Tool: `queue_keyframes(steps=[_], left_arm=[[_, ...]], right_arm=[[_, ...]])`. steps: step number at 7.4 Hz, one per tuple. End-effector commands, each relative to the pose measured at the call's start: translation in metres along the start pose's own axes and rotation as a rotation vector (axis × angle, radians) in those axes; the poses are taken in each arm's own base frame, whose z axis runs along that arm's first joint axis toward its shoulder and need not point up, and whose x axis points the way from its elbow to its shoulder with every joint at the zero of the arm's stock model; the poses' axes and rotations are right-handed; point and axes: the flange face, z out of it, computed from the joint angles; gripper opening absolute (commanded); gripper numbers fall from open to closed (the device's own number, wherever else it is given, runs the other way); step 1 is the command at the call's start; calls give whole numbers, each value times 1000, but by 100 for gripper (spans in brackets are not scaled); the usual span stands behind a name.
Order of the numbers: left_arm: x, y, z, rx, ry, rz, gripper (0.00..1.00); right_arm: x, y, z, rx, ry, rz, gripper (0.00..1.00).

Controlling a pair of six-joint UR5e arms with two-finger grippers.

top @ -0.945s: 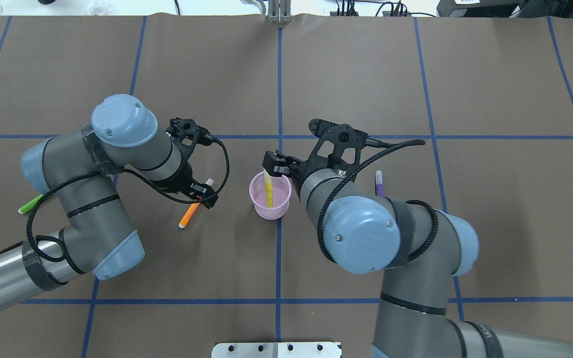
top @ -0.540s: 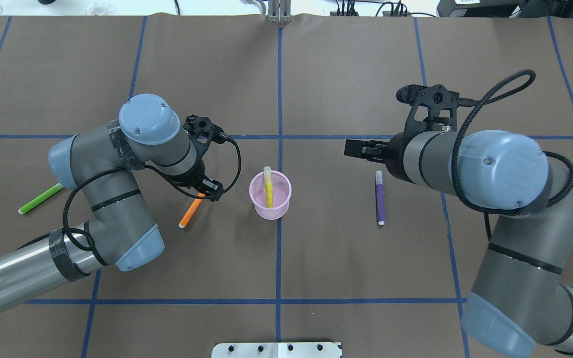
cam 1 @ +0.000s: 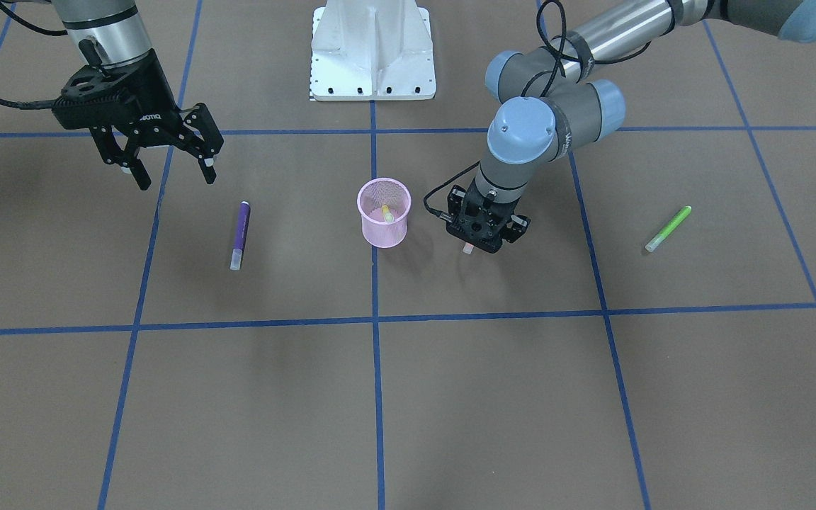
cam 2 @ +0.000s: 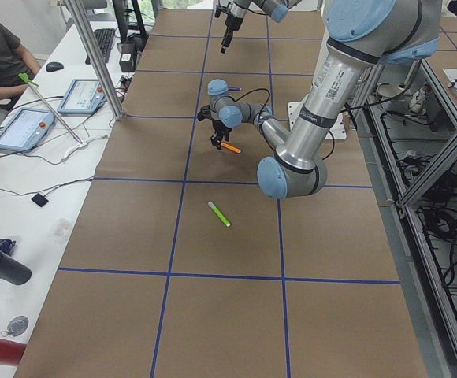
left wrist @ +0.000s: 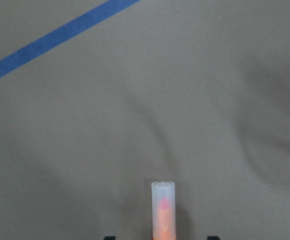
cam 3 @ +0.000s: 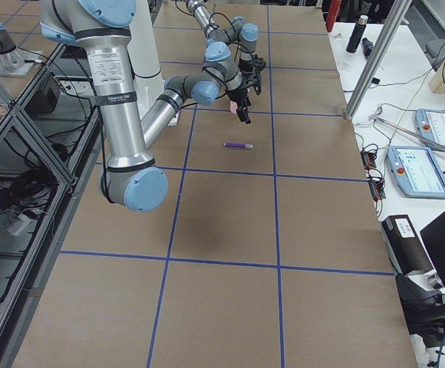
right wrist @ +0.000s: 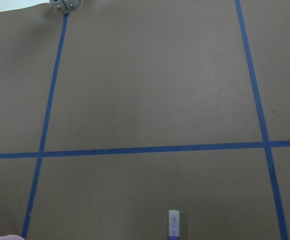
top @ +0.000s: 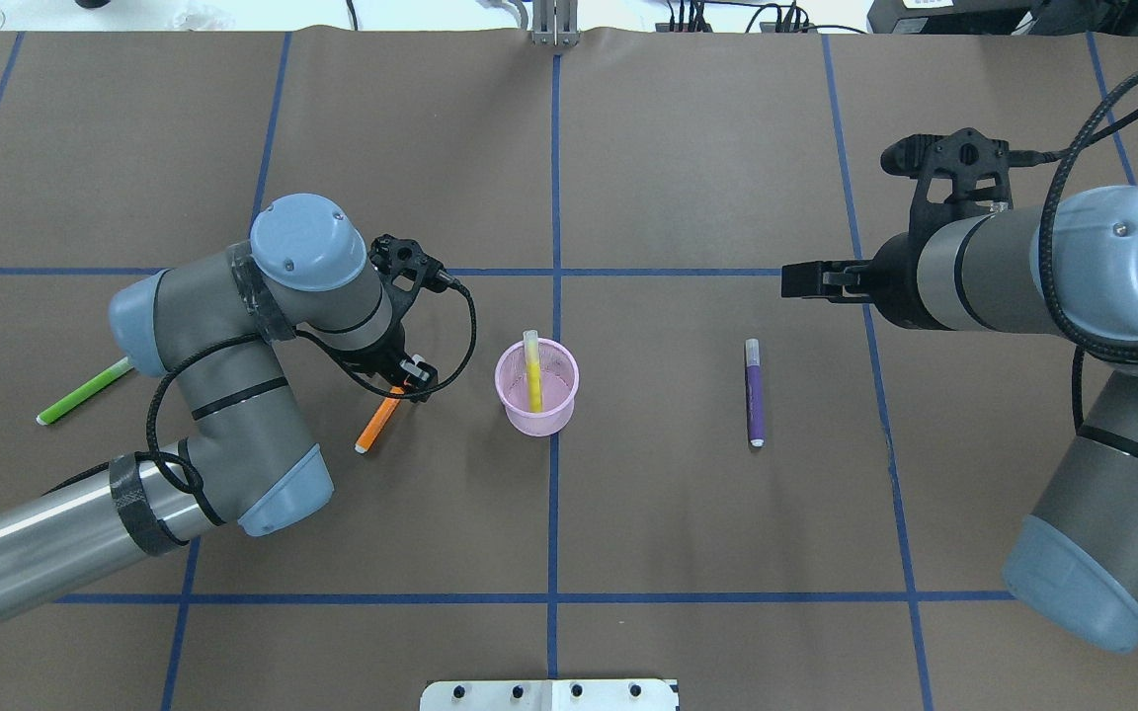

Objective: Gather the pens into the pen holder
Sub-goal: 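Grasp the orange marker with the left gripper while the right gripper withdraws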

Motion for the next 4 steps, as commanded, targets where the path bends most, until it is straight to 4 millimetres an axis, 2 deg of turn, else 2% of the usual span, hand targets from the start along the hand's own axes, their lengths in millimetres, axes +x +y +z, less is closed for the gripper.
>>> queue_keyframes(steps=[1,2,3,4], left_arm=[[9,-6,-3,-15,-2,2,52],[8,-7,-1,-19,-4,0,19],[7,-6,1,-22,-7,2,16],[8,-6,1,-21,-8,4,18]], right_arm=[[4,-2,-1,-1,3,-6,100],[4,-2,-1,-1,3,-6,100],[4,-2,-1,-1,3,-6,100],[5,-2,-1,-1,5,-3,100]])
